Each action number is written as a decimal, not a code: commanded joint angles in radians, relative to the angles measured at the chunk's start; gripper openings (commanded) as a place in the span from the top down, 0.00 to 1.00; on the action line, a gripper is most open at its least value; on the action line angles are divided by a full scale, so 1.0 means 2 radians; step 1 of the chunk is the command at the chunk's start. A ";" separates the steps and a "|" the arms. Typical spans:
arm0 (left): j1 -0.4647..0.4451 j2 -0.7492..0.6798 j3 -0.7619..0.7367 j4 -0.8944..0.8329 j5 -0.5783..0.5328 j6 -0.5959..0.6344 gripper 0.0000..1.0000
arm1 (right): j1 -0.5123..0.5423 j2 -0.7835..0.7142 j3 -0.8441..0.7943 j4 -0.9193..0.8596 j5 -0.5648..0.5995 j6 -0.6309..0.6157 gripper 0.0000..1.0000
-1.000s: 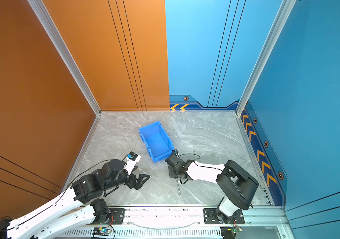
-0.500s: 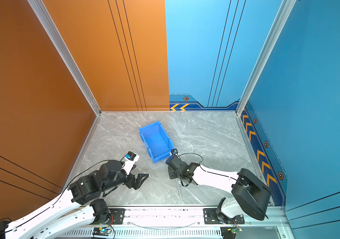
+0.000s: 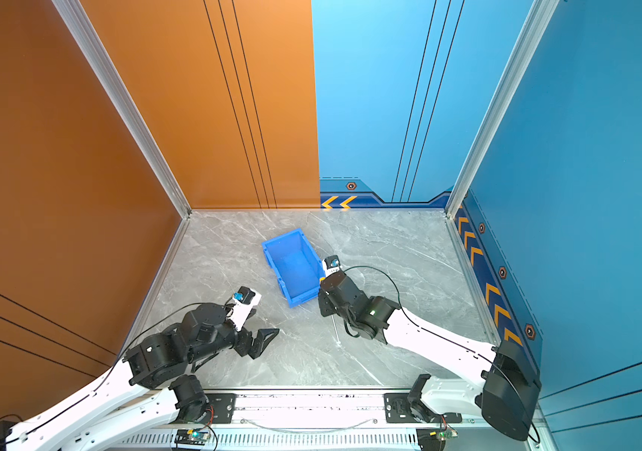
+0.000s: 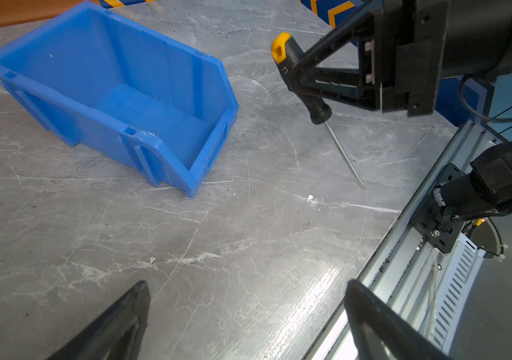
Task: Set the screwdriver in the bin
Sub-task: 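Close the right gripper on the black handle and lift the screwdriver, then carry the screwdriver with the right gripper over the blue bin and lower it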
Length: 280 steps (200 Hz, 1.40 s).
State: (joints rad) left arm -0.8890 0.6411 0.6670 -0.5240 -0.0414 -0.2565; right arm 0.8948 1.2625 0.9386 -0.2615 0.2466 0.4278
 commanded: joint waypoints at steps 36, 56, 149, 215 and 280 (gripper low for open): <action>-0.014 0.035 0.036 0.004 -0.006 0.038 0.02 | -0.022 0.094 0.107 -0.014 -0.026 -0.060 0.99; -0.014 0.047 0.038 0.016 -0.009 0.037 0.02 | -0.033 0.135 0.149 -0.012 -0.039 -0.060 0.99; -0.009 0.068 0.048 0.017 -0.040 0.002 0.02 | -0.066 0.344 0.358 -0.012 -0.091 -0.071 1.00; -0.006 0.058 0.055 -0.024 -0.065 -0.013 0.02 | -0.075 0.467 0.480 -0.029 -0.113 -0.075 1.00; 0.002 0.053 0.051 -0.036 -0.079 -0.030 0.02 | -0.081 0.516 0.497 -0.030 -0.121 -0.076 1.00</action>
State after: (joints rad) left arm -0.8967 0.7555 0.7502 -0.5697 -0.1734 -0.2905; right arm 0.7395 2.2677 1.8843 -0.3050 0.0227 0.2874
